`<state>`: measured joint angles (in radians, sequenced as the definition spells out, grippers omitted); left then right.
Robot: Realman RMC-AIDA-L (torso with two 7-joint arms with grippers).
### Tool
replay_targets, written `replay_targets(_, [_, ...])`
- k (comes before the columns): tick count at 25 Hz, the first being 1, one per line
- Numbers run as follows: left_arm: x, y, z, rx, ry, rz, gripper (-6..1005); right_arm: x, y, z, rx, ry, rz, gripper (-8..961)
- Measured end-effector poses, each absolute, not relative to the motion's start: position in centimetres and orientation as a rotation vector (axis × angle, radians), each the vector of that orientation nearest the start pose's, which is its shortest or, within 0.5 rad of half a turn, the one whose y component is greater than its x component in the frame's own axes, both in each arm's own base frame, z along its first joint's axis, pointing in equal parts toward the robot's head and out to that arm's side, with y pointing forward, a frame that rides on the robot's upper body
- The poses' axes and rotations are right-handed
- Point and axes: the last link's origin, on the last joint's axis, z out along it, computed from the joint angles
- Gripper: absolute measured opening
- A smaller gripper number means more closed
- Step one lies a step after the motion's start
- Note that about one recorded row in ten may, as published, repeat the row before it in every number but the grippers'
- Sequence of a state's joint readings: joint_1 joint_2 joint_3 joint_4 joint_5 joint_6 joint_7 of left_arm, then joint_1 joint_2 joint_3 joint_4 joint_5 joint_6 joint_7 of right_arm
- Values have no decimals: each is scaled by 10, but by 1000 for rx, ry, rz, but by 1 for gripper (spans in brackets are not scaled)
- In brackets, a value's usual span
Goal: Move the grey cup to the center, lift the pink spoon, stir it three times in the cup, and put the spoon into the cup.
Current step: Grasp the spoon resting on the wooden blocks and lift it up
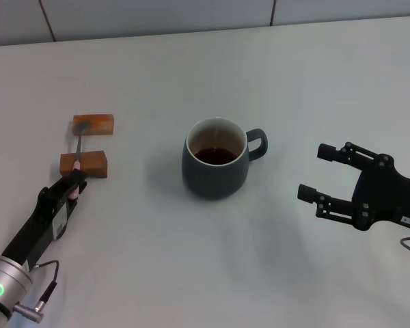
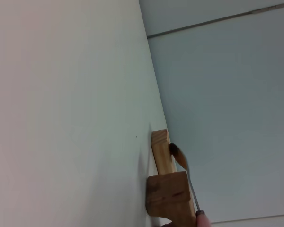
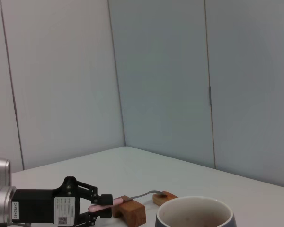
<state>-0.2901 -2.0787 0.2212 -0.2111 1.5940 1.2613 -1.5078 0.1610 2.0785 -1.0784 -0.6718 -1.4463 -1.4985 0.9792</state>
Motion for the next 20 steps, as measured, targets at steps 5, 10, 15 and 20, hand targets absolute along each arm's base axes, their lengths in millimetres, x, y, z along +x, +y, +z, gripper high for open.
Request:
replay_targets(5, [-347,231,-79,1661,2576,1846,204,302,252,-10,-2492,398,855,805])
replay_targets(10, [-347,231,-78,1671,2572,1843,208,302,252,-10,-2498,398,850,806])
replay_targets(15, [-346,234,-78,1716,2555,1828,196,302,253,-11,-2503,395,847,806])
replay_targets(20, [-344,234,-76,1769,2515,1833,136,302,253,-11,-2504,393,848,806])
